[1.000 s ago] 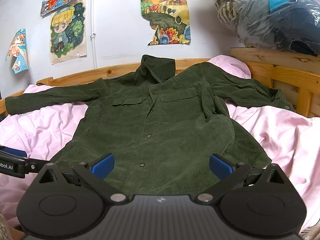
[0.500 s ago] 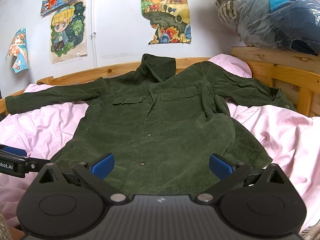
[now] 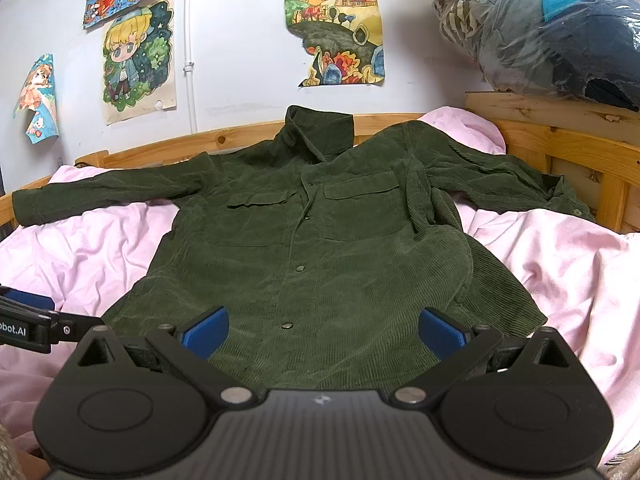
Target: Fold large clothes
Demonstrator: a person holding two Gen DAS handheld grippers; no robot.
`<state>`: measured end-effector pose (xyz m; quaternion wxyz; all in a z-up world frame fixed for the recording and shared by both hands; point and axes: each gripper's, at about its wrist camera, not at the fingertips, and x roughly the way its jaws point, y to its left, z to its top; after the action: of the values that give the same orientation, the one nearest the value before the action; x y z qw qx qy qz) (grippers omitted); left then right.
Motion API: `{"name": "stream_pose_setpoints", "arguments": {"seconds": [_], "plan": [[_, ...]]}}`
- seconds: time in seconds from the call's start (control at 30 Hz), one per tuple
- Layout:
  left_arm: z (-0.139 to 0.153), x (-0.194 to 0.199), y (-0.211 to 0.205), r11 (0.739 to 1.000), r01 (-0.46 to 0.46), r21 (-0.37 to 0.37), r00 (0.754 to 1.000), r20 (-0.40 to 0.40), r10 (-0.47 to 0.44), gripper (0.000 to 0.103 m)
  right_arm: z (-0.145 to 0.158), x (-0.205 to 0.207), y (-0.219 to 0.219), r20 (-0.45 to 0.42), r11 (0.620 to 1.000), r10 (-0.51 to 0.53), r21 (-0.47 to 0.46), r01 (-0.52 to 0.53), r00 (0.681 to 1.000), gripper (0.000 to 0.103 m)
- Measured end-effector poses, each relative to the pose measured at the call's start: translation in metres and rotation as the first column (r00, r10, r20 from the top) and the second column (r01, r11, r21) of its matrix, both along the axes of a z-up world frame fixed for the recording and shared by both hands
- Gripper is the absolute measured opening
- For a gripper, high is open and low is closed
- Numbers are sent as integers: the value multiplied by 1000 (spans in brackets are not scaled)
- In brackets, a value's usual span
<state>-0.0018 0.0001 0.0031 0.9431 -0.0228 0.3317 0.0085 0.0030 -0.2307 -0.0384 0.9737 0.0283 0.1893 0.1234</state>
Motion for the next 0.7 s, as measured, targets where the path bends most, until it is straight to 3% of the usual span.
{"name": "stream_pose_setpoints", "arguments": {"seconds": [0.7], "plan": [[0,0,-2,1000,-6,3,1000,5,6,102,0,-3,1,2,1000,1,5,-1,1000,103]]}}
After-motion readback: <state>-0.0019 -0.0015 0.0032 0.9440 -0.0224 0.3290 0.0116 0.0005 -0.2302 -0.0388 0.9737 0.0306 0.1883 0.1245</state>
